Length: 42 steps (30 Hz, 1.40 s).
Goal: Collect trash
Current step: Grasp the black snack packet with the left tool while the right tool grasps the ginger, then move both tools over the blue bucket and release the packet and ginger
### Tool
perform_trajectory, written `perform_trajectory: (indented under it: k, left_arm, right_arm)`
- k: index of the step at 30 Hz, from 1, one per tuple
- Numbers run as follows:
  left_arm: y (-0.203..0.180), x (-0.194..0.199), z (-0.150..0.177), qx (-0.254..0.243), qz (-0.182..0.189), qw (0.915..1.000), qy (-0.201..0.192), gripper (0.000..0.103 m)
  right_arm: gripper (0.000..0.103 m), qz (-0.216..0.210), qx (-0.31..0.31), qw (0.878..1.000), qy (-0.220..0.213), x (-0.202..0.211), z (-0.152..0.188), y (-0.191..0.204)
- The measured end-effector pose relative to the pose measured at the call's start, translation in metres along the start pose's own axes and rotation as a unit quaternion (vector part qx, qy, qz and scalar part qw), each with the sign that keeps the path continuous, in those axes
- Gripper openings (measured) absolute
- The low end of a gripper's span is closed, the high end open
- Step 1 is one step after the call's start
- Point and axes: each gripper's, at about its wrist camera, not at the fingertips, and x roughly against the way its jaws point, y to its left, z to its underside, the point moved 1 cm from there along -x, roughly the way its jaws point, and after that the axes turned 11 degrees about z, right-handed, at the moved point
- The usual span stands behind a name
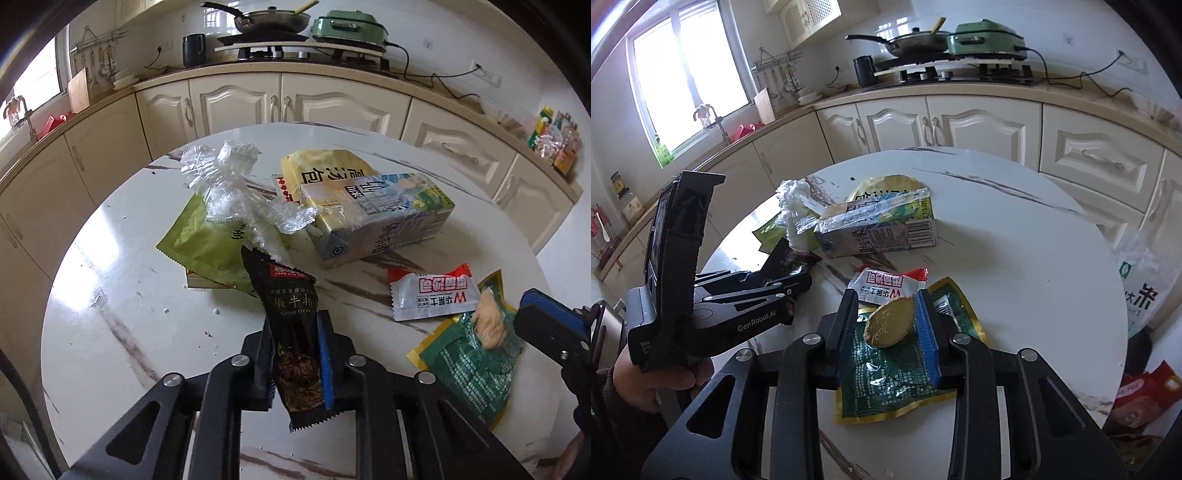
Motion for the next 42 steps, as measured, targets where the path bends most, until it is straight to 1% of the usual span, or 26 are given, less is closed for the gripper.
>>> perform_trajectory:
  k: [2, 4, 6, 7, 9, 11, 16, 18, 20, 21, 23, 24, 30, 33, 35, 37, 39, 42]
  left_arm:
    - [0.001, 0.004, 0.005, -0.009, 0.004, 0.9999, -0.001, 0.009]
    - [0.003, 0.008, 0.009, -0.014, 0.01, 0.9998, -0.004, 0.008]
    - [0.006, 0.014, 0.017, -0.012, 0.021, 0.9997, -0.007, 0.008]
    - [0.008, 0.018, 0.019, -0.011, 0.026, 0.9996, -0.007, 0.008]
    - [0.012, 0.027, 0.026, -0.007, 0.034, 0.9994, -0.011, 0.008]
    - [0.012, 0.035, 0.029, -0.005, 0.042, 0.999, -0.012, 0.008]
    - [0.012, 0.056, 0.037, -0.014, 0.053, 0.9983, -0.019, 0.008]
    - [0.011, 0.062, 0.037, -0.016, 0.056, 0.9981, -0.021, 0.008]
    - [0.009, 0.067, 0.036, -0.018, 0.062, 0.9976, -0.022, 0.008]
    - [0.009, 0.07, 0.037, -0.02, 0.066, 0.9974, -0.022, 0.008]
    - [0.008, 0.076, 0.037, -0.022, 0.072, 0.9969, -0.024, 0.008]
    - [0.008, 0.079, 0.037, -0.023, 0.075, 0.9966, -0.025, 0.008]
    - [0.013, 0.104, 0.041, -0.022, 0.094, 0.9946, -0.04, 0.008]
    - [0.022, 0.122, 0.045, -0.018, 0.103, 0.9932, -0.051, 0.008]
    - [0.032, 0.137, 0.049, -0.014, 0.102, 0.9927, -0.062, 0.008]
    - [0.047, 0.154, 0.056, -0.005, 0.099, 0.9923, -0.074, 0.008]
    - [0.068, 0.173, 0.065, 0.003, 0.093, 0.9921, -0.084, 0.008]
    - [0.104, 0.2, 0.083, 0.019, 0.074, 0.9924, -0.097, 0.008]
  right_arm:
    - [0.015, 0.007, 0.004, 1.0, 0.008, -0.003, 0.002, 0.003]
    - [0.017, 0.01, 0.0, 1.0, 0.01, -0.006, 0.006, 0.001]
    - [0.033, 0.026, -0.005, 1.0, 0.016, -0.011, 0.011, -0.003]
    - [0.037, 0.031, -0.006, 0.999, 0.017, -0.012, 0.013, -0.004]
    - [0.052, 0.036, -0.009, 0.999, 0.022, -0.014, 0.017, -0.006]
    - [0.058, 0.039, -0.005, 0.999, 0.027, -0.017, 0.02, -0.006]
    - [0.057, 0.044, -0.011, 0.999, 0.029, -0.023, 0.016, -0.005]
    - [0.052, 0.045, -0.005, 0.999, 0.028, -0.025, 0.013, -0.001]
    - [0.05, 0.05, 0.008, 0.998, 0.03, -0.03, 0.009, 0.006]
    - [0.043, 0.05, 0.013, 0.998, 0.036, -0.033, 0.008, 0.009]
    - [0.035, 0.059, 0.022, 0.997, 0.042, -0.039, 0.008, 0.014]
    - [0.026, 0.066, 0.027, 0.997, 0.04, -0.039, 0.008, 0.015]
    - [0.026, 0.067, 0.02, 0.997, 0.024, -0.025, 0.009, 0.017]
    - [0.026, 0.059, 0.021, 0.998, 0.011, -0.011, 0.005, 0.029]
    - [0.026, 0.049, 0.027, 0.998, 0.0, -0.001, 0.0, 0.045]
    - [0.026, 0.033, 0.042, 0.999, -0.012, 0.01, -0.006, 0.07]
    - [0.026, 0.012, 0.057, 0.998, -0.025, 0.019, -0.011, 0.098]
    - [0.026, -0.029, 0.09, 0.995, -0.036, 0.024, -0.017, 0.158]
